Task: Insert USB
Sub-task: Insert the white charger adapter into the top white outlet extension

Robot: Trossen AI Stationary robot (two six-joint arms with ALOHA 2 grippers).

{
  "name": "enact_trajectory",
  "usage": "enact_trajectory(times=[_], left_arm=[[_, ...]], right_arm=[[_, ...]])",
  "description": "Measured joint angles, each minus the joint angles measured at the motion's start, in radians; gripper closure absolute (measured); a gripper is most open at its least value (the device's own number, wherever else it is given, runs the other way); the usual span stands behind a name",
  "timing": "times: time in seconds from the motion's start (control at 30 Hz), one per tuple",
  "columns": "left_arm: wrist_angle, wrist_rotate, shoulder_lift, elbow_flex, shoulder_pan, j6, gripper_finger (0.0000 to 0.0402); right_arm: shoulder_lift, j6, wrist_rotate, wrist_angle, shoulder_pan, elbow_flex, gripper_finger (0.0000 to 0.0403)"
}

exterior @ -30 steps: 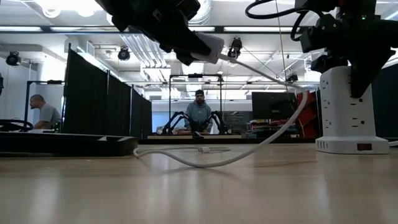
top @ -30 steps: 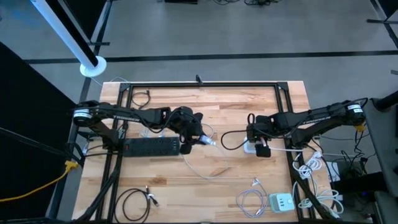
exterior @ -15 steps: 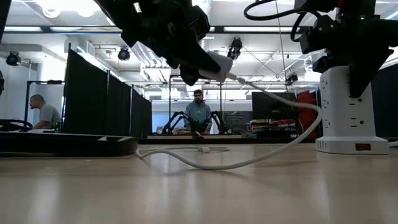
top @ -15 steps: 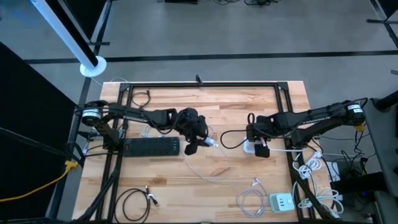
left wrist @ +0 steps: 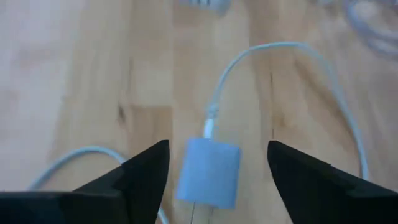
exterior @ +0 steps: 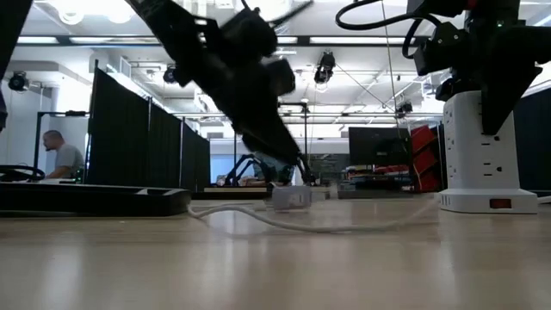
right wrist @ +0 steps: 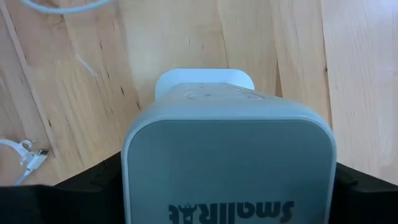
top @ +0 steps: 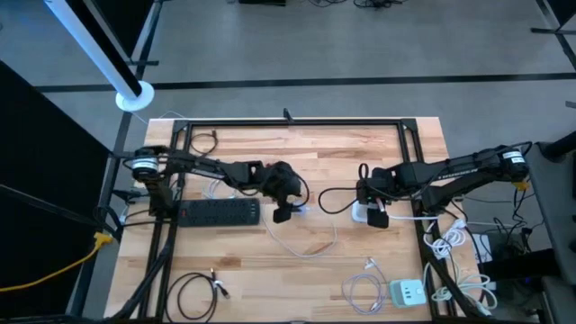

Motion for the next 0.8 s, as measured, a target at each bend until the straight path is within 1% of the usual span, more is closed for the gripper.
enact_trajectory(times=[0.1, 0.23, 0.33, 0.6, 0.67, 0.8], left_arm=[[-0.015, 0.013, 0.011, 0.000, -0.001, -0.015, 0.0128], [-0.032, 0.014, -0.007, 0.000, 0.000, -0.055, 0.0128], [-0.021, 0.000, -0.016, 0.000, -0.001, -0.088, 0.0127], [-0.005, 0.003, 0.006, 0.015, -0.001, 0.069, 0.0126], [-0.001, 0.004, 0.022, 0.033, -0.001, 0.112, 0.0126], [-0.014, 0.014, 0.085, 0.067, -0.001, 0.142, 0.0126]], right_arm=[[0.000, 0.000, 0.000, 0.000, 0.000, 0.000, 0.0109], [0.000, -0.001, 0.000, 0.001, 0.000, 0.000, 0.0109], [0.000, -0.005, 0.000, 0.003, 0.000, 0.000, 0.0109], [0.000, -0.008, 0.001, 0.010, 0.000, 0.000, 0.0109], [0.000, -0.009, 0.001, 0.011, 0.000, 0.000, 0.0109], [0.000, -0.008, 0.002, 0.014, 0.000, 0.000, 0.0109]])
